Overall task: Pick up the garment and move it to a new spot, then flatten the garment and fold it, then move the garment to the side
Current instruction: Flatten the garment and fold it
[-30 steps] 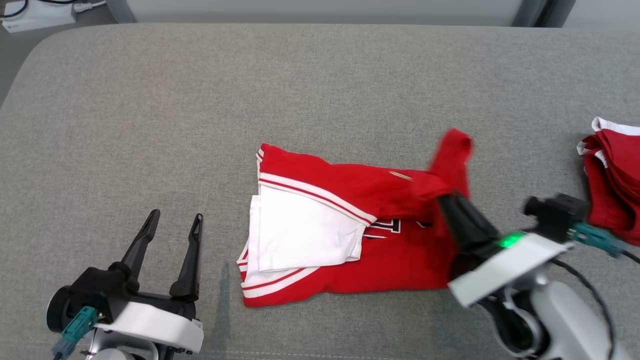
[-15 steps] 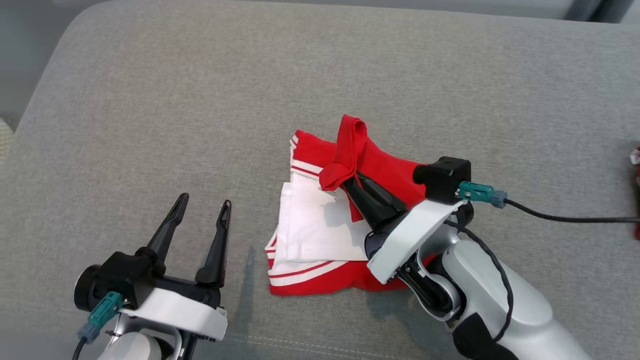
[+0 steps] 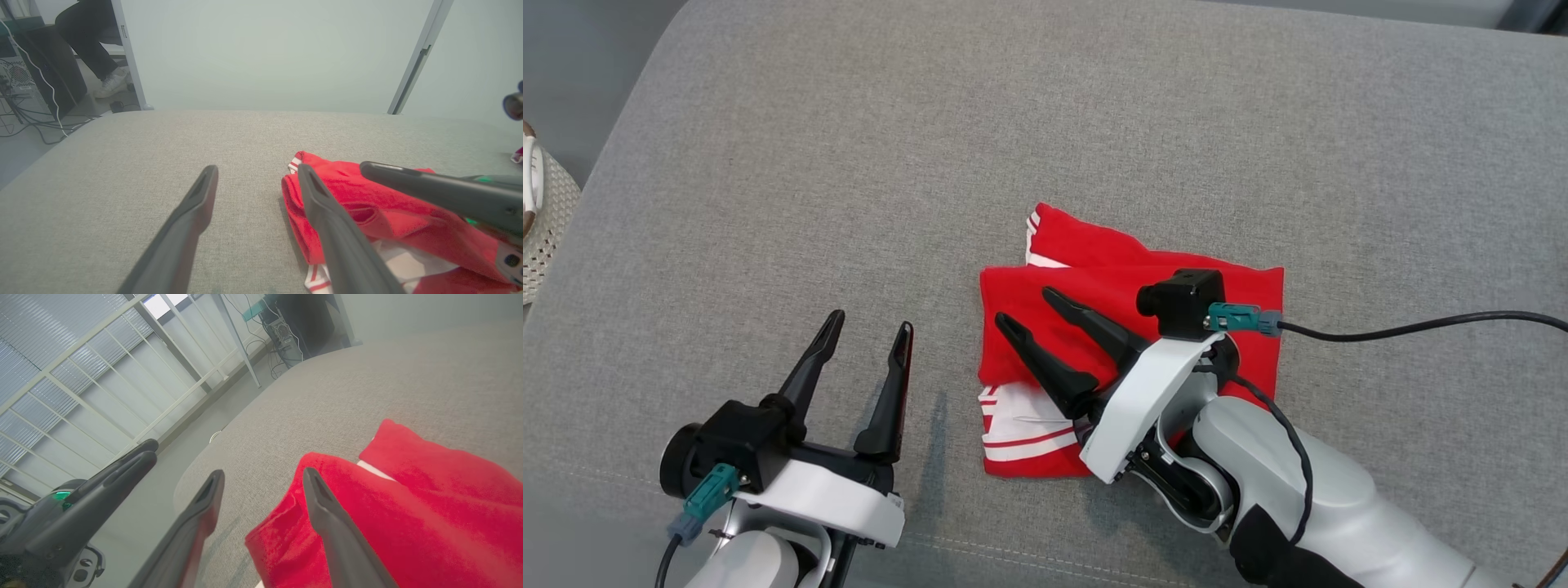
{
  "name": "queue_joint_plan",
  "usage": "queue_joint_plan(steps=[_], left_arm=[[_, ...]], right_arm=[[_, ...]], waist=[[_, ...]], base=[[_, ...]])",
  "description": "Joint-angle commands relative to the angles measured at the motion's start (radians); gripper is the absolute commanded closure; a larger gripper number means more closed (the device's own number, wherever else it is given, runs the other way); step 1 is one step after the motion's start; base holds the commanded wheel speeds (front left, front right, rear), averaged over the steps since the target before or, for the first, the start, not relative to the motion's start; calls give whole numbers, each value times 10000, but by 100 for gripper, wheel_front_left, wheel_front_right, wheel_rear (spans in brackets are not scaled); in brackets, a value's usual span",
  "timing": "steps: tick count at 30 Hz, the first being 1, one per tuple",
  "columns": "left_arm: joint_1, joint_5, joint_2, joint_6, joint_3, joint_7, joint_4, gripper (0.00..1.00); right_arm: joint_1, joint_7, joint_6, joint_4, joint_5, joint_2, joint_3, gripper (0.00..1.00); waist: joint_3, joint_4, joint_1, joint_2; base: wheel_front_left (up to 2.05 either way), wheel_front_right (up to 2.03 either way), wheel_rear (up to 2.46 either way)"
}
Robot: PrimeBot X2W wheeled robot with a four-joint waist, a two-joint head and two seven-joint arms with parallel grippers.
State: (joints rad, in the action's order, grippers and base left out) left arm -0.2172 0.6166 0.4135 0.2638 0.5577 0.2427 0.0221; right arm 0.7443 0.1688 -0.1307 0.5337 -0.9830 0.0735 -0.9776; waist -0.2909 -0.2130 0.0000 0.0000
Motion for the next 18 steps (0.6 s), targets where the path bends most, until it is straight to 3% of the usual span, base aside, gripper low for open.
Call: queue_joint_plan(steps=[1,5,8,12,13,18], left_arm=[[-439,-59,198,-87,-380,103,143,0],[-412,-63,145,-107,-397,122,33,0],[-334,-59,141,-94,-437,134,-10,0],[-158,-53,217,12,-589,147,-3,0],[-158,-53,217,12,-589,147,-3,0],[47,-47,341,169,-776,155,83,0]], right_arm=[[150,220,0,-222,-242,-232,-223,0],[242,614,0,-296,-666,-232,-365,0],[229,865,0,-336,-399,-170,228,0],[-381,922,0,-1168,1016,722,2203,0],[-381,922,0,-1168,1016,722,2203,0],[-2159,926,0,-2611,3517,1722,4717,0]], waist=[[32,20,0,0],[172,117,0,0],[286,231,0,0],[486,478,0,0],[486,478,0,0],[748,830,0,0]], base=[[0,0,0],[0,0,0],[0,0,0],[0,0,0],[0,0,0],[0,0,0]])
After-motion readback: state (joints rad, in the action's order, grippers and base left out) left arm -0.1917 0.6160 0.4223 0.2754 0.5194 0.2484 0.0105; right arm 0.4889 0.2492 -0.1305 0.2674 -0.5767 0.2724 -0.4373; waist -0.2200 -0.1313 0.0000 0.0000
